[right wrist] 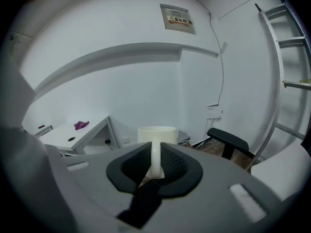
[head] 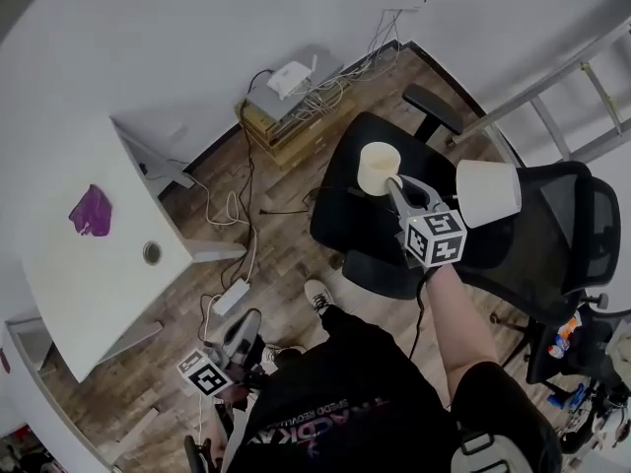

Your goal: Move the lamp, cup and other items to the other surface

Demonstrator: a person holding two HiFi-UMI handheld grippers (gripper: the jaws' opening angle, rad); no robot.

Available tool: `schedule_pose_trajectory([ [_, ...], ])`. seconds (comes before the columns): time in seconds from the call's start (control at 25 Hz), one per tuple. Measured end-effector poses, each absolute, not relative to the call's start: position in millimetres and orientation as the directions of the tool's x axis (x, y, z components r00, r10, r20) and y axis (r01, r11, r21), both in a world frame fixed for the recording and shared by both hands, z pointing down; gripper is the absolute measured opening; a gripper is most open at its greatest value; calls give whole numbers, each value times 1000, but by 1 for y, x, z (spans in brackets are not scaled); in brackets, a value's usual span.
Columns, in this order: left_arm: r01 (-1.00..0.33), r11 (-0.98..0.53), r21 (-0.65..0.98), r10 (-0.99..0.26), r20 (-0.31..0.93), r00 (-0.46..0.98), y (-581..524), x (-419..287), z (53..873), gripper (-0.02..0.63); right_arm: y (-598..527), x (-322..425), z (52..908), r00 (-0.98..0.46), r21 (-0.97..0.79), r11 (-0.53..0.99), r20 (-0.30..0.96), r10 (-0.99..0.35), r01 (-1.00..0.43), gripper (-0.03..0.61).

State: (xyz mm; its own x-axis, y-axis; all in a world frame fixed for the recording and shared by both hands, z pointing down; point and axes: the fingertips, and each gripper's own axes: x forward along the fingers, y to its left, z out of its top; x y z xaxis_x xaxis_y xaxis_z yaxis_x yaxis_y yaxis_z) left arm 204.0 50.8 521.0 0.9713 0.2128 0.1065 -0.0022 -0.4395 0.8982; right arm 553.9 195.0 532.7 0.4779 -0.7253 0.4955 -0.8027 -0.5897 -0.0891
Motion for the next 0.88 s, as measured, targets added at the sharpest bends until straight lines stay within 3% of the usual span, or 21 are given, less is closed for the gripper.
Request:
schedule_pose_trajectory([
  [0.36, -83, -424, 902, 233, 196, 953, 72, 232, 539, -3, 241, 636, 596, 529, -102, -693, 571, -628, -713, 52],
  [0.88, -260, -420, 870, 213, 373, 903, 70, 208, 553, -3, 252, 683, 738, 459, -137, -788, 748, -479, -600, 52],
])
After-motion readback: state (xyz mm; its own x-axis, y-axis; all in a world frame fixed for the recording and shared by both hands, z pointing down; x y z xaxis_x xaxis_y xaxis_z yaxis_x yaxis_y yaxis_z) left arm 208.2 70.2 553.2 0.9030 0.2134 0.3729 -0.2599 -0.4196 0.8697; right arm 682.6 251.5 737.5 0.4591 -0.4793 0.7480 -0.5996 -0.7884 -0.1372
